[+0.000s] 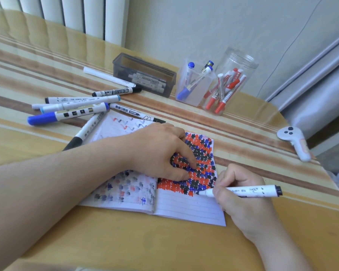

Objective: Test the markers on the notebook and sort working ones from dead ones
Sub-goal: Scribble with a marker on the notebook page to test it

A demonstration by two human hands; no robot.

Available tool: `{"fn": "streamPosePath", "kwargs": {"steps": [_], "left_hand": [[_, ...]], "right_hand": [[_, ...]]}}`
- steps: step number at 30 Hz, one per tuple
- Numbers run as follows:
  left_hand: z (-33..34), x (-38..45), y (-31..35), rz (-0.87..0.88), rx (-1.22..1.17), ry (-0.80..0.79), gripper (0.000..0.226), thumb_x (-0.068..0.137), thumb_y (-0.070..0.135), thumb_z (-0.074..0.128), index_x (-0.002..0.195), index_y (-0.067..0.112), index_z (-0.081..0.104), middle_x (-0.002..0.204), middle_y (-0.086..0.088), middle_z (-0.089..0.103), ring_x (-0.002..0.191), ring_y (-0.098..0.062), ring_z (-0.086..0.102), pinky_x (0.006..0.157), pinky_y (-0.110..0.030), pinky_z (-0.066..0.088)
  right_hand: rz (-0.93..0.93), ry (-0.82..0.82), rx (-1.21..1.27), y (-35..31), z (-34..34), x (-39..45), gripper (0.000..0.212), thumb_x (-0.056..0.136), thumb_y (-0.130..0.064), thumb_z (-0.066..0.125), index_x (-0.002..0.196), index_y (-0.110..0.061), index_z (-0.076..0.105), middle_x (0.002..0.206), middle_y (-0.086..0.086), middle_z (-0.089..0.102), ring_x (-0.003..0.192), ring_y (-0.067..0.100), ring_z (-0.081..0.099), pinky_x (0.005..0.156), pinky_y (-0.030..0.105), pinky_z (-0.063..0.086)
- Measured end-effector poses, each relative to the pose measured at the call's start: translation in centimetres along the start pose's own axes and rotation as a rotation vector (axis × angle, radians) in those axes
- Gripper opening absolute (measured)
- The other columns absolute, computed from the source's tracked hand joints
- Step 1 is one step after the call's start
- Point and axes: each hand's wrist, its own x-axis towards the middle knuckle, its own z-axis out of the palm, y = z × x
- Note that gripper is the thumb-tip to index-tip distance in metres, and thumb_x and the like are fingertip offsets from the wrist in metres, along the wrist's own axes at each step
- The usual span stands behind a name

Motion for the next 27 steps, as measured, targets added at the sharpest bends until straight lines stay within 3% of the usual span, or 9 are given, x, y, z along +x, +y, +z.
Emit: {"fn": "streamPosePath", "kwargs": {"steps": [5,10,14,17,22,27], "left_hand": [[0.02,-0.06,0.06,-0.004,-0.001,0.002,0.047,0.079,0.08,0.047,0.119,0.061,0.063,0.095,0.011,0.049,0.09,-0.007,0.048,0.087,-0.037,0.047],[-0.06,-0.08,0.07,-0.004,-0.003,-0.01,0.044,0.082,0.078,0.051,0.121,0.06,0.063,0.097,0.01,0.05,0.092,-0.008,0.048,0.088,-0.037,0.046],[-0.02,-0.09,0.03,0.0,0.002,0.001,0.042,0.083,0.077,0.054,0.121,0.06,0.063,0.096,0.013,0.047,0.091,-0.007,0.047,0.087,-0.036,0.046],[-0.01,-0.09,0.06,0.002,0.002,0.004,0.041,0.083,0.077,0.054,0.119,0.061,0.064,0.095,0.014,0.046,0.09,-0.006,0.046,0.087,-0.036,0.046],[-0.14,-0.12,0.14,-0.004,0.008,-0.013,0.042,0.083,0.077,0.055,0.121,0.061,0.063,0.095,0.014,0.047,0.091,-0.006,0.046,0.087,-0.036,0.045],[-0.25,-0.14,0.22,-0.007,0.008,-0.019,0.043,0.083,0.078,0.053,0.121,0.06,0.063,0.094,0.015,0.046,0.091,-0.007,0.048,0.088,-0.037,0.047]], "right_hand": [[0.015,-0.031,-0.015,-0.09,0.15,-0.15,0.019,0.064,-0.031,0.07,0.059,-0.023,0.054,0.061,0.016,0.052,0.057,0.025,0.041,0.052,0.039,0.034],[-0.014,-0.017,-0.018,0.01,0.12,-0.01,0.017,0.065,-0.028,0.064,0.057,-0.024,0.05,0.06,0.005,0.048,0.058,0.02,0.039,0.056,0.04,0.034],[-0.008,-0.005,-0.001,0.04,0.01,0.01,0.018,0.066,-0.029,0.067,0.06,-0.023,0.052,0.062,0.01,0.052,0.056,0.018,0.042,0.052,0.033,0.035],[-0.001,-0.003,-0.039,0.07,0.05,-0.03,0.019,0.066,-0.032,0.069,0.06,-0.023,0.052,0.064,0.016,0.052,0.056,0.02,0.043,0.052,0.036,0.035],[0.0,-0.029,-0.011,0.16,0.05,-0.09,0.019,0.065,-0.029,0.068,0.058,-0.02,0.052,0.06,0.006,0.053,0.055,0.02,0.043,0.051,0.039,0.036],[0.006,0.012,-0.018,0.29,-0.1,0.16,0.019,0.067,-0.03,0.067,0.06,-0.022,0.051,0.061,0.012,0.052,0.057,0.022,0.043,0.053,0.035,0.035]]}}
